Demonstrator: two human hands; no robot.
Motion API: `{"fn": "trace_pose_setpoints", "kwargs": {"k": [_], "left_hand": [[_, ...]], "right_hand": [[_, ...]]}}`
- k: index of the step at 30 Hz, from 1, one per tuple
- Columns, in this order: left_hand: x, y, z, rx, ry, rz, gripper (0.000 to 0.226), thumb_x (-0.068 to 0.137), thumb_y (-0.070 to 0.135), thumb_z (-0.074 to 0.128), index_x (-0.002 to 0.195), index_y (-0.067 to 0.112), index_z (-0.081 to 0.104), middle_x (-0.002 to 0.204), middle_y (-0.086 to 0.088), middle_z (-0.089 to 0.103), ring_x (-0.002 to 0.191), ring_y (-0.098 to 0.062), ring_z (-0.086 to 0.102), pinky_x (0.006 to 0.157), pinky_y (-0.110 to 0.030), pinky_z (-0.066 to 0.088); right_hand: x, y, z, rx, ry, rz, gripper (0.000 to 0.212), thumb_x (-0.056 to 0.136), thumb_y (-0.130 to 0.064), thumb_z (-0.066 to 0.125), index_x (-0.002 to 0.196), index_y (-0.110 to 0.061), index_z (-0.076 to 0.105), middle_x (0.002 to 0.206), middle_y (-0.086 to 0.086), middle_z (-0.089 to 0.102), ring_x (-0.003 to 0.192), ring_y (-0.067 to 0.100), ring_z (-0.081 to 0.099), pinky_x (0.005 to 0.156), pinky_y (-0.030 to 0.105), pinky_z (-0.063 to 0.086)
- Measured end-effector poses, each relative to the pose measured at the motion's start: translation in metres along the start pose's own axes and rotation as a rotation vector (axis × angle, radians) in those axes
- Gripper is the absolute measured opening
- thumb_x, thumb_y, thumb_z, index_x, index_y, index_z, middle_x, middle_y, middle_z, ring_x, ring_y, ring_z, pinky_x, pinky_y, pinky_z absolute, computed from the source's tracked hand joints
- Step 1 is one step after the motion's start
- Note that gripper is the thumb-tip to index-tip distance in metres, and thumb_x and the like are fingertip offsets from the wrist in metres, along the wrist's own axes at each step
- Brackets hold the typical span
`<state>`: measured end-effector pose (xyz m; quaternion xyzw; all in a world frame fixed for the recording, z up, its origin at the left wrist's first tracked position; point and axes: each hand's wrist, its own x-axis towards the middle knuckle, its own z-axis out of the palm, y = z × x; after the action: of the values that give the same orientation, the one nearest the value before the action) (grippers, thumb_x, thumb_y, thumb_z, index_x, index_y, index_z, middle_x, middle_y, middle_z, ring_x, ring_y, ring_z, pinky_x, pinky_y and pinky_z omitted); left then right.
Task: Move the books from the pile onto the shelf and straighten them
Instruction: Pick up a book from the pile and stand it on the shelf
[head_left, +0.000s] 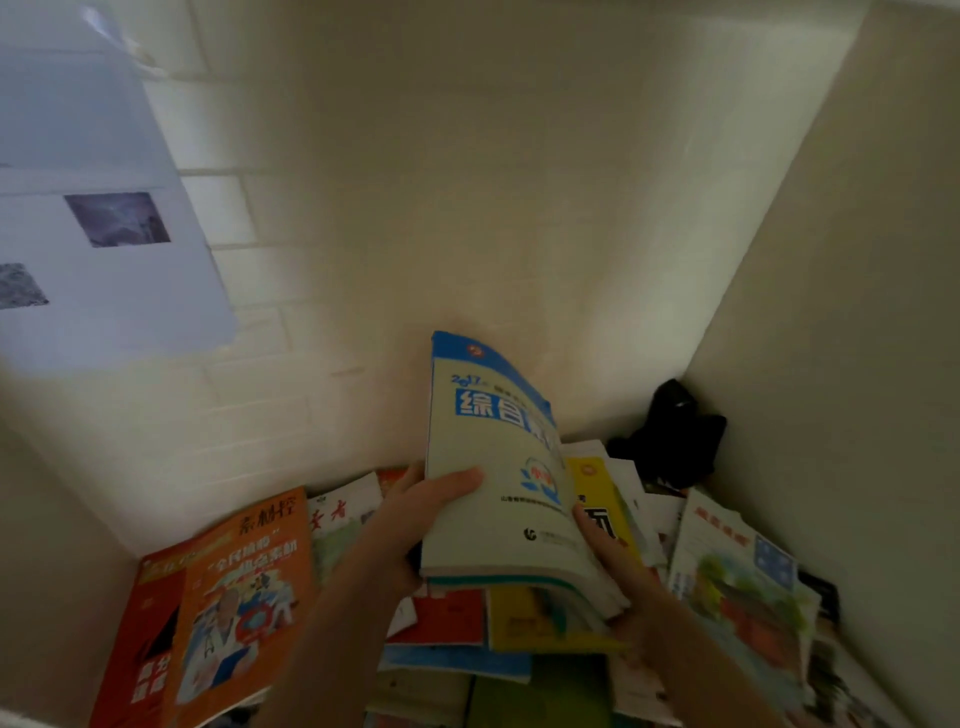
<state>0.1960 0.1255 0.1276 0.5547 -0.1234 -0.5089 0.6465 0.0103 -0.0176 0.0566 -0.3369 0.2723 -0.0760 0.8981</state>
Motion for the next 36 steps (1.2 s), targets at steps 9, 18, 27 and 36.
{"fn": "trace_pose_setpoints", "kwargs": {"k": [9, 18, 27, 36], "left_hand": [[0.062, -0.086, 0.030, 0.398, 0.150, -0.019, 0.052, 0.071, 0.029, 0.082, 0.114, 0.023, 0.053, 0.108, -0.001, 0.067, 0.090, -0.020, 0.069, 0.074, -0.038, 0.060], [0.077, -0.133, 0.021, 0.581, 0.268, -0.136, 0.056, 0.071, 0.034, 0.081, 0.114, 0.020, 0.048, 0.110, 0.002, 0.061, 0.095, -0.018, 0.064, 0.080, -0.036, 0.057], [0.082, -0.149, 0.032, 0.631, 0.336, -0.114, 0.077, 0.054, 0.057, 0.080, 0.116, 0.026, 0.046, 0.113, 0.005, 0.060, 0.103, -0.019, 0.061, 0.088, -0.045, 0.055], [0.113, -0.121, 0.042, 0.529, 0.304, -0.212, 0.039, 0.075, 0.032, 0.078, 0.104, 0.013, 0.061, 0.101, -0.007, 0.070, 0.077, -0.016, 0.067, 0.060, -0.026, 0.056]], "right_hand": [[-0.018, -0.056, -0.073, -0.735, 0.446, -0.249, 0.034, 0.084, -0.009, 0.071, 0.117, -0.012, 0.064, 0.102, 0.004, 0.075, 0.090, 0.025, 0.073, 0.079, 0.051, 0.058], [0.006, -0.018, -0.103, -0.960, 0.488, -0.136, 0.030, 0.092, -0.020, 0.061, 0.121, -0.026, 0.055, 0.104, -0.008, 0.063, 0.084, 0.000, 0.060, 0.060, 0.010, 0.046], [0.001, -0.019, -0.131, -0.810, 0.501, -0.150, 0.027, 0.089, -0.012, 0.066, 0.112, -0.024, 0.063, 0.098, -0.005, 0.074, 0.081, 0.015, 0.073, 0.063, 0.027, 0.059], [0.007, -0.029, -0.139, -0.737, 0.447, -0.089, 0.044, 0.073, -0.012, 0.081, 0.114, -0.018, 0.065, 0.104, 0.003, 0.074, 0.088, 0.022, 0.073, 0.071, 0.040, 0.061]]}}
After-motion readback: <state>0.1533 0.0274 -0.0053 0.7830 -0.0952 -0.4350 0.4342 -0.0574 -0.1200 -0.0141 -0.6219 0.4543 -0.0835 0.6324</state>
